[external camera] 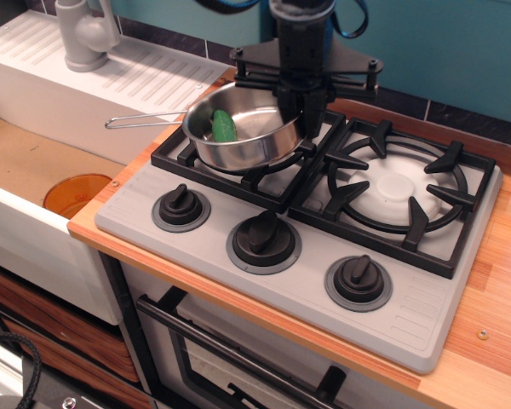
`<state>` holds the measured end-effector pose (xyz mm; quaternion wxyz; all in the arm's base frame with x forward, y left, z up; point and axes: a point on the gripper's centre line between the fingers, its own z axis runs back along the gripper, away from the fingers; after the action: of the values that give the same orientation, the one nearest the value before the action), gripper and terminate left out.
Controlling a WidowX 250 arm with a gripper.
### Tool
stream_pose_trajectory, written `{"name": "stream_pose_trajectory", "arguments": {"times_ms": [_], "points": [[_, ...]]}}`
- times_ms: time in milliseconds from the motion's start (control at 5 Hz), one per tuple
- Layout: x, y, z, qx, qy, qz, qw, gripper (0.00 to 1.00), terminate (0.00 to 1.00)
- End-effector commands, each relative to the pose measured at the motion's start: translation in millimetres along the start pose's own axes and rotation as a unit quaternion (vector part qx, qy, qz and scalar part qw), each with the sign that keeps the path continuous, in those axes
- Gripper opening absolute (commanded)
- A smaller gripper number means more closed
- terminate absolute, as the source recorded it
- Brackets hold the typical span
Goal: Put pickle in pot or pan an put pot or pan on stove
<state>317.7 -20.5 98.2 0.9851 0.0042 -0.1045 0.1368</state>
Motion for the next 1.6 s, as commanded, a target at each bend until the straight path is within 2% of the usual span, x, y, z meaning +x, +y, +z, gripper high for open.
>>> {"name": "stream_pose_trajectory", "arguments": {"times_ms": [0,200,600,1400], "points": [[29,-29,41,0.001,-0.032,0.013,0.9994,0.00,0.00],[45,-46,43,0.005,-0.026,0.021,0.9994,0.00,0.00],[59,-80,23,0.006,-0.032,0.041,0.9986,0.00,0.00],[45,-99,-26,-0.004,-0.083,0.036,0.9959,0.00,0.00]]}}
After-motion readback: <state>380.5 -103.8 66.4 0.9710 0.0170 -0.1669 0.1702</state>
